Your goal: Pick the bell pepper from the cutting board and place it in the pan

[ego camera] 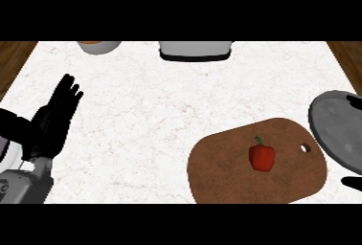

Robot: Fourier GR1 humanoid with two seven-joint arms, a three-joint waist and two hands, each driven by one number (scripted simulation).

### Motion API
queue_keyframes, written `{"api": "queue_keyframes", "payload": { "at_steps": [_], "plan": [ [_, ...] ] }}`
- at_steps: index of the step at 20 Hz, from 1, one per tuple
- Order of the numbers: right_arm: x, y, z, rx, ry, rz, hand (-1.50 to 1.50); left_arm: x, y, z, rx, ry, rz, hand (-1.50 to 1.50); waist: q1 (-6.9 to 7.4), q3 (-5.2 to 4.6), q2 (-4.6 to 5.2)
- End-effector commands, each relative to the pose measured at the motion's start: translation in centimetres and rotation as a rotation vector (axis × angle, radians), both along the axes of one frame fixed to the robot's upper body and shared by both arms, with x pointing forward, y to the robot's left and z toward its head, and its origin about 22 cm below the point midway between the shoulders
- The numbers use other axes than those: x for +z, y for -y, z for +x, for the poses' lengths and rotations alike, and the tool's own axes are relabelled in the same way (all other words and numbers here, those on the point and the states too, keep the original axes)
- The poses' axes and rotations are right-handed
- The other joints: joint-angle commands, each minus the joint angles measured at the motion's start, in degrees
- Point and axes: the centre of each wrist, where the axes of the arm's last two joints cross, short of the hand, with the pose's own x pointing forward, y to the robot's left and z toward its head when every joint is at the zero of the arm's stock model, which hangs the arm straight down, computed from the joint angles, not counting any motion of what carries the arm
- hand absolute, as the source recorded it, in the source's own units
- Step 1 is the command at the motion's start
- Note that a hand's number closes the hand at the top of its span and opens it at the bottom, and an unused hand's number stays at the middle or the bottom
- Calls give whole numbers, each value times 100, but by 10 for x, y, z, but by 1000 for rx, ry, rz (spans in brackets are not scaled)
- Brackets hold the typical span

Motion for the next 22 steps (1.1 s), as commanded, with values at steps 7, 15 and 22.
{"api": "queue_keyframes", "payload": {
  "at_steps": [7,15,22],
  "plan": [
    [35,-63,36,11,-156,-391,-150,-4,13,0,-31,8,2,0,197,0,33],
    [16,-89,32,118,-498,-674,-150,4,6,0,-20,5,0,0,149,-2,8],
    [11,-133,28,151,-475,-773,-150,-19,10,4,-15,3,-8,0,54,1,14]
  ]
}}
